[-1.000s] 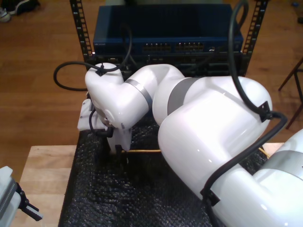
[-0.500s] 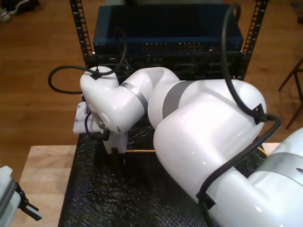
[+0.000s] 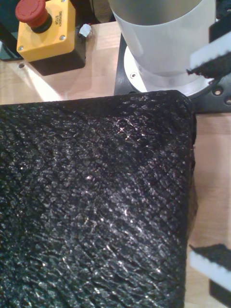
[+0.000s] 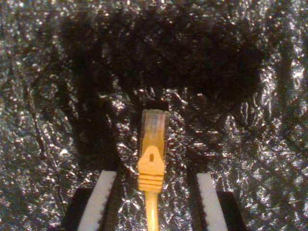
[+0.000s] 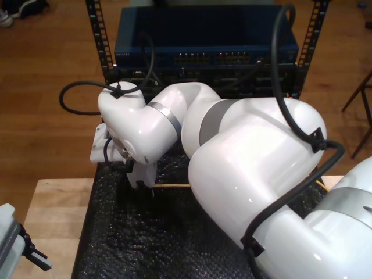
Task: Grab the cable and plug it in
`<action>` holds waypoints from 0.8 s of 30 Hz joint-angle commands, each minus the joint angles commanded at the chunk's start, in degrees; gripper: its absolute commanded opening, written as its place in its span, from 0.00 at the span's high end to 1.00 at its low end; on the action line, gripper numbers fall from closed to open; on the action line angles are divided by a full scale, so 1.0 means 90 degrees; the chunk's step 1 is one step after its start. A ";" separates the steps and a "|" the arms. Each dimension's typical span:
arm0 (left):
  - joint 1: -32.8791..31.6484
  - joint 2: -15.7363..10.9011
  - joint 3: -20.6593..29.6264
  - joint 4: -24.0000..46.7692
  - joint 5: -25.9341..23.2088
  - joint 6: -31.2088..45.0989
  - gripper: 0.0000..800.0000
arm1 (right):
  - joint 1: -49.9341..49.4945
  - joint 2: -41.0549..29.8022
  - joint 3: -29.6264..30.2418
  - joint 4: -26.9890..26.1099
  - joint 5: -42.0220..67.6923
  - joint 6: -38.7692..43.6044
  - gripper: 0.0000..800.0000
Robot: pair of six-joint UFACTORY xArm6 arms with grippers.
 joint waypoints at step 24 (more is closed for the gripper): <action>0.0000 0.0000 0.0000 0.0000 0.0000 0.0000 0.00 | 0.0000 -0.0010 -0.0020 -0.0137 -0.0020 0.0059 0.92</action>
